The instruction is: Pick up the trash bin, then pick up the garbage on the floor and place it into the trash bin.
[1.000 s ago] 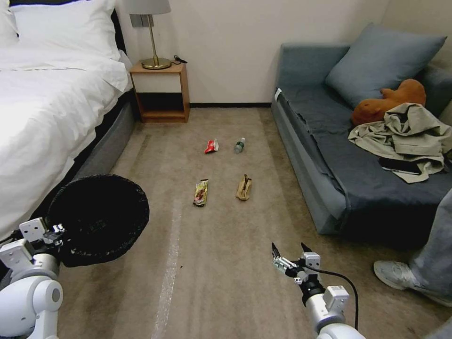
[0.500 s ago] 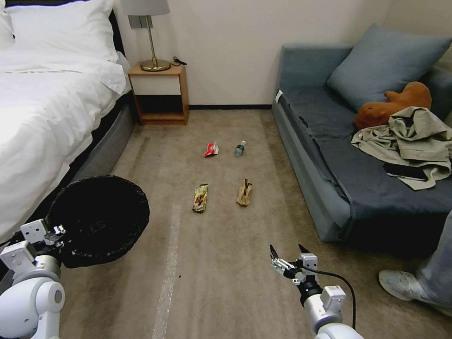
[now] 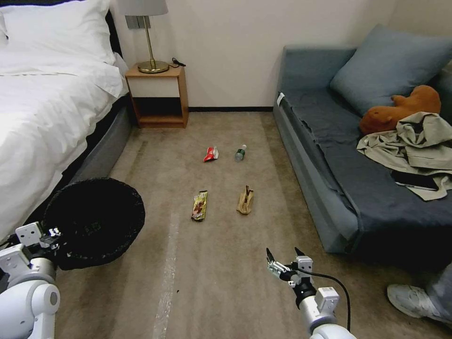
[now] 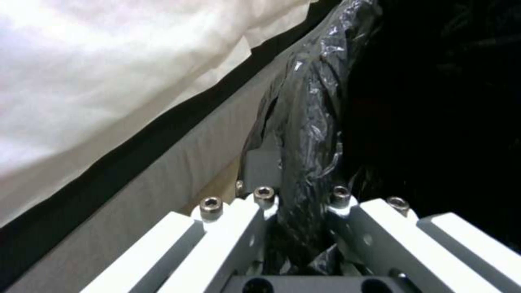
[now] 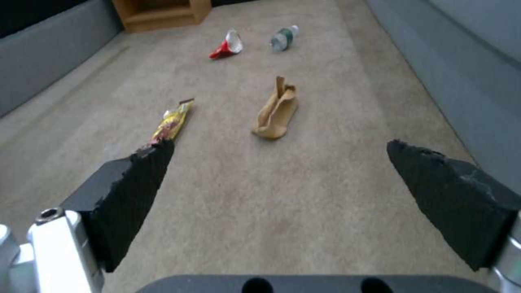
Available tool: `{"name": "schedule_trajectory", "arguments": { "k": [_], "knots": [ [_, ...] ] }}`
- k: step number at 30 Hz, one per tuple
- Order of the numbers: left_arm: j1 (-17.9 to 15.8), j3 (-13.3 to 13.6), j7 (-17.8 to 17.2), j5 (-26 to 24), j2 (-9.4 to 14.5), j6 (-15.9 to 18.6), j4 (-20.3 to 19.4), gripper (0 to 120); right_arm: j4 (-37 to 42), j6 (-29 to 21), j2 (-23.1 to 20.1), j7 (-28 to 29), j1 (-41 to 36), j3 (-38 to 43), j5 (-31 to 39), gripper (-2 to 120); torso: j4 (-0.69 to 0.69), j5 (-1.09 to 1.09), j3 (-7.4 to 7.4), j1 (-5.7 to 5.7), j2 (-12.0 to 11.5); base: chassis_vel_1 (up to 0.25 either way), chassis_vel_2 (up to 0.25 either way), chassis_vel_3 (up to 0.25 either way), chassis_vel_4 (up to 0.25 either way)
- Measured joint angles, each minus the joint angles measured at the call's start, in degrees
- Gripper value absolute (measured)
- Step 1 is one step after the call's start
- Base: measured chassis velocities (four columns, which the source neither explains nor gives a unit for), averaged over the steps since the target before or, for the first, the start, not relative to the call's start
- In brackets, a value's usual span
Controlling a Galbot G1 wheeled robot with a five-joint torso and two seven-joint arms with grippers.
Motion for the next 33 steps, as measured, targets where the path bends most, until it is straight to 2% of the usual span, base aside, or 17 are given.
{"name": "schedule_trajectory", "arguments": {
  "k": [33],
  "knots": [
    [0.04,-0.81,-0.19,0.79,0.23,-1.33,1.49,2,-1.16,0.22,0.19,-0.13,0.23,-0.75,-0.59,100,0.00,0.00,0.00,0.00,0.00,-0.084,0.084,0.089,-0.085]
  ]
}}
